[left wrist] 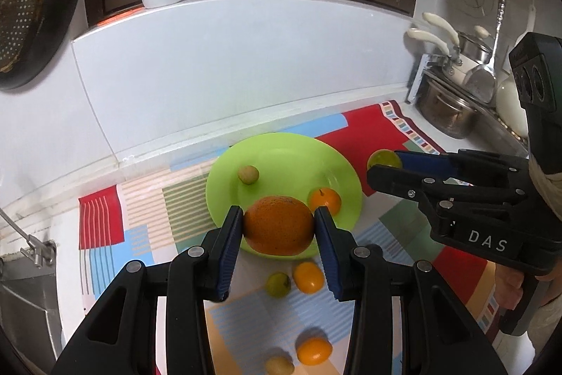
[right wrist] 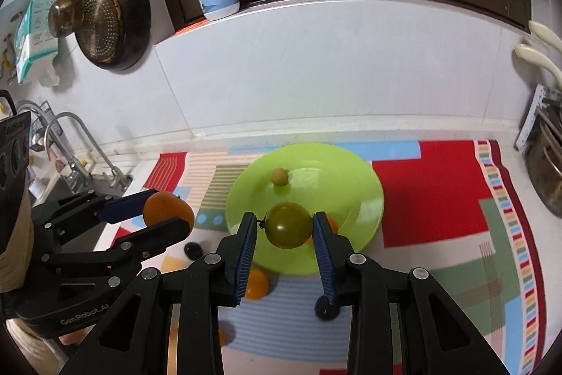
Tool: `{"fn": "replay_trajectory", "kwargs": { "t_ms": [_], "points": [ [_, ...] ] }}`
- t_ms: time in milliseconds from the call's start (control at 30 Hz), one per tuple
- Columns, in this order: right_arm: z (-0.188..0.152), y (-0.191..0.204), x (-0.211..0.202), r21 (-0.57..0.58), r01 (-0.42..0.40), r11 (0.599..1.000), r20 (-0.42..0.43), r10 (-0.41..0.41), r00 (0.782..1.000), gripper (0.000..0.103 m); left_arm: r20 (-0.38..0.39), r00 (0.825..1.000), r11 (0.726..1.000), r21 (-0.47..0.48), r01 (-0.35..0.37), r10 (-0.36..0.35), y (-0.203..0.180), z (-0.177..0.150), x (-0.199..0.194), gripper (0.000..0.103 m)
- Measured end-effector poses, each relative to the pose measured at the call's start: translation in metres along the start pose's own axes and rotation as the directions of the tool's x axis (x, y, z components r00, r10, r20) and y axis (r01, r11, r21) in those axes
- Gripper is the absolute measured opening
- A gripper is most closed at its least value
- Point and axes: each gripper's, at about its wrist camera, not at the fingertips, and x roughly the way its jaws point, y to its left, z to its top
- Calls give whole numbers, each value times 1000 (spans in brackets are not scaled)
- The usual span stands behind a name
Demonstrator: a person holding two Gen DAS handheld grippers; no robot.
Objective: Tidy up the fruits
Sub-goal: 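Carry both fruits over the green plate and open both grippers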
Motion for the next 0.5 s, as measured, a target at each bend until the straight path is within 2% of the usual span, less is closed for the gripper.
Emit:
{"fn": "replay_trajectory", "kwargs": {
  "t_ms": [500],
  "points": [
    [25,-15,67,-26,-8,1000,-93,6,996,34,-58,998,1000,-24,-2,1,21,20,53,41]
  ]
}}
